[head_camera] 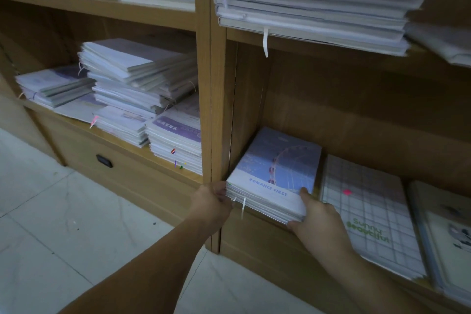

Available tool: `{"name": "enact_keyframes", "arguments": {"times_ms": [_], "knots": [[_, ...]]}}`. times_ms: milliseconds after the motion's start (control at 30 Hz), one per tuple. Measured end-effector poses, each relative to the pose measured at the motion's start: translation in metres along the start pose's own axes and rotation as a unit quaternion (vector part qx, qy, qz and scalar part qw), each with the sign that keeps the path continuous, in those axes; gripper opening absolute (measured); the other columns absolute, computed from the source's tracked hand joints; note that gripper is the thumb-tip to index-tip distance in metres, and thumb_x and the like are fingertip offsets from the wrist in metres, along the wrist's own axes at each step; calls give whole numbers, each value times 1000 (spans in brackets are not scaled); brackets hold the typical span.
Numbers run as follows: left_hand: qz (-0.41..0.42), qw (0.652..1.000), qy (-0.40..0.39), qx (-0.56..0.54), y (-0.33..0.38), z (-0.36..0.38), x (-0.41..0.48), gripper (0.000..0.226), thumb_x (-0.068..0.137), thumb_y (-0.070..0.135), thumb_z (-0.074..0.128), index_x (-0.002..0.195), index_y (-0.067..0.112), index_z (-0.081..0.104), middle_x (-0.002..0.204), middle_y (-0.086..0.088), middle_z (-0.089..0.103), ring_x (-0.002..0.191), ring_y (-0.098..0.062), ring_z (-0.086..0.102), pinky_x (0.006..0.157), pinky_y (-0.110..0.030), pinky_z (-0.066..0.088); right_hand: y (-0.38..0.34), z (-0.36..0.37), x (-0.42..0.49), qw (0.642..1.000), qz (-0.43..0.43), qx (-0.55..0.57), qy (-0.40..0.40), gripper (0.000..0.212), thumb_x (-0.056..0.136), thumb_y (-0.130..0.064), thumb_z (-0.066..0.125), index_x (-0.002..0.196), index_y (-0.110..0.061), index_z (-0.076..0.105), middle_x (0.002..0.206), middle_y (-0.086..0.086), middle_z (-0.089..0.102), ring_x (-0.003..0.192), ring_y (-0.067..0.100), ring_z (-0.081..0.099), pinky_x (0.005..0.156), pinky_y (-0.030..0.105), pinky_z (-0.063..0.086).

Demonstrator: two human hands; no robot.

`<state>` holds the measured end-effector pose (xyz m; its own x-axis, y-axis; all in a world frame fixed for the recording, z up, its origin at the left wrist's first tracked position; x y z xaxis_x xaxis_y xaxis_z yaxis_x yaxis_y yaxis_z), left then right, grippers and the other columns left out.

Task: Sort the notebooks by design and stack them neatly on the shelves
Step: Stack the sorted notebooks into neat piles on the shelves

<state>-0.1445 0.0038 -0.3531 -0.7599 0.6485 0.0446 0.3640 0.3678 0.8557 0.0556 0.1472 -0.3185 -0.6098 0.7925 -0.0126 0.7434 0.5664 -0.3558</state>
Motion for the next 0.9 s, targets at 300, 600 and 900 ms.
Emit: {"name": "enact_keyframes", "arguments": {"times_ms": [300,600,900], "knots": [[-50,997,17,50,14,-26,-23,32,82,15,77,73,29,49,85,-4,63,86,-26,63,79,-35,53,4,-40,-21,997,8,72,-30,54,75,-32,81,125,-20,64,93,-5,68,89,15,66,78,33,56],[101,994,27,-12,132,-50,-108,24,94,25,69,117,25,72,95,14,73,89,4,66,75,-12,51,-29,-135,-84,997,-49,60,18,54,76,-59,78,119,-28,70,89,-15,66,81,2,63,79,32,58],[270,961,25,-59,304,-81,-148,17,94,24,70,107,33,70,91,19,71,86,10,64,69,-6,49,-41,-320,-139,978,-131,24,158,32,79,-62,71,89,-32,76,77,-17,70,76,-2,64,71,27,55]]}}
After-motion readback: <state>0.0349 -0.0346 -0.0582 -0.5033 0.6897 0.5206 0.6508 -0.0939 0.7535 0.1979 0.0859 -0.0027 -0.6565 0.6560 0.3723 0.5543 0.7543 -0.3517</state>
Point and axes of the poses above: each hand's wrist, its own x-axis towards the middle knuckle, its own z-axis out of the palm, y = z × x, the point moved 5 cm from there along x, towards the middle knuckle
